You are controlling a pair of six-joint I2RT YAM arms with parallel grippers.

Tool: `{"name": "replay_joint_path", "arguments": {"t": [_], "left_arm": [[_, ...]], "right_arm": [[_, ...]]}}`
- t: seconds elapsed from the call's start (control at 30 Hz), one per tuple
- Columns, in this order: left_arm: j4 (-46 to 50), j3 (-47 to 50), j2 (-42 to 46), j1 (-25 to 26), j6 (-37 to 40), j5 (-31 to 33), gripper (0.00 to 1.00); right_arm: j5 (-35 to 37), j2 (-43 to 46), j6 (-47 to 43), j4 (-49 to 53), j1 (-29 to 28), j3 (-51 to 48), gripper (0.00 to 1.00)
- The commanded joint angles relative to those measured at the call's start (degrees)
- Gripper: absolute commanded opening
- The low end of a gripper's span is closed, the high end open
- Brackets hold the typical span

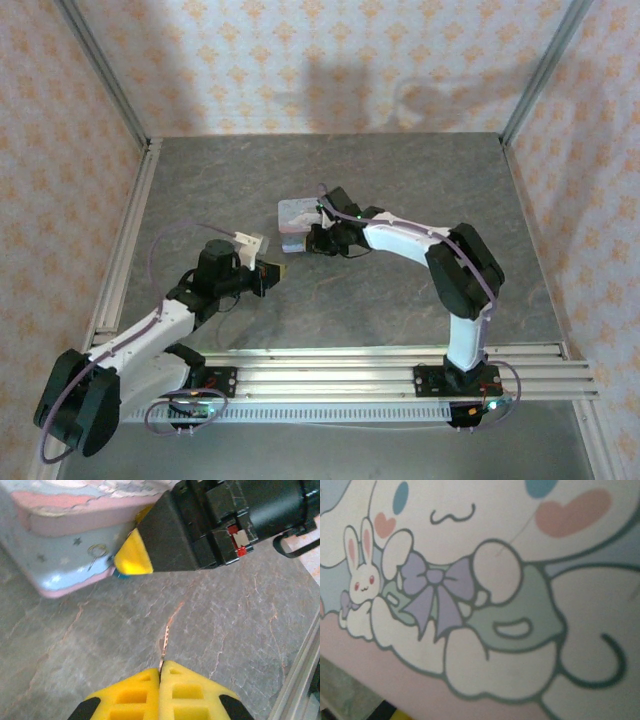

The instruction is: Unlock the padlock with the key

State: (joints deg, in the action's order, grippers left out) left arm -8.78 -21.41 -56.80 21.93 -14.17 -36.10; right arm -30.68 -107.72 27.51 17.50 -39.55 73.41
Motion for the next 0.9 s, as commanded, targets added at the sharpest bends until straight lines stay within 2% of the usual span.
{"name": "replay_joint_path", "arguments": {"t": [0.0,0.2,0.6,0.87], "left_arm": [[-11.1,2.5,-0.5,0.6,5.3,-1.8,0.0],[-10.6,1.1,-2.9,0.6,9.1,-2.8,0.0],[-28.5,1.8,-13.9,0.0,1.3,-1.9,0.0],[-32.9,1.2,-16.4,-1.1,-1.8,-2.1,0.0]], "right_arm": [[-7.5,3.9,2.3,-0.7,1.1,1.0,0.0],[-11.4,5.8,2.9,0.4,3.0,1.2,0.0],[-16.8,7.5,5.6,0.7,5.2,1.7,0.0],[-19.0,7.4,8.9,-1.4,5.4,1.8,0.0]]}}
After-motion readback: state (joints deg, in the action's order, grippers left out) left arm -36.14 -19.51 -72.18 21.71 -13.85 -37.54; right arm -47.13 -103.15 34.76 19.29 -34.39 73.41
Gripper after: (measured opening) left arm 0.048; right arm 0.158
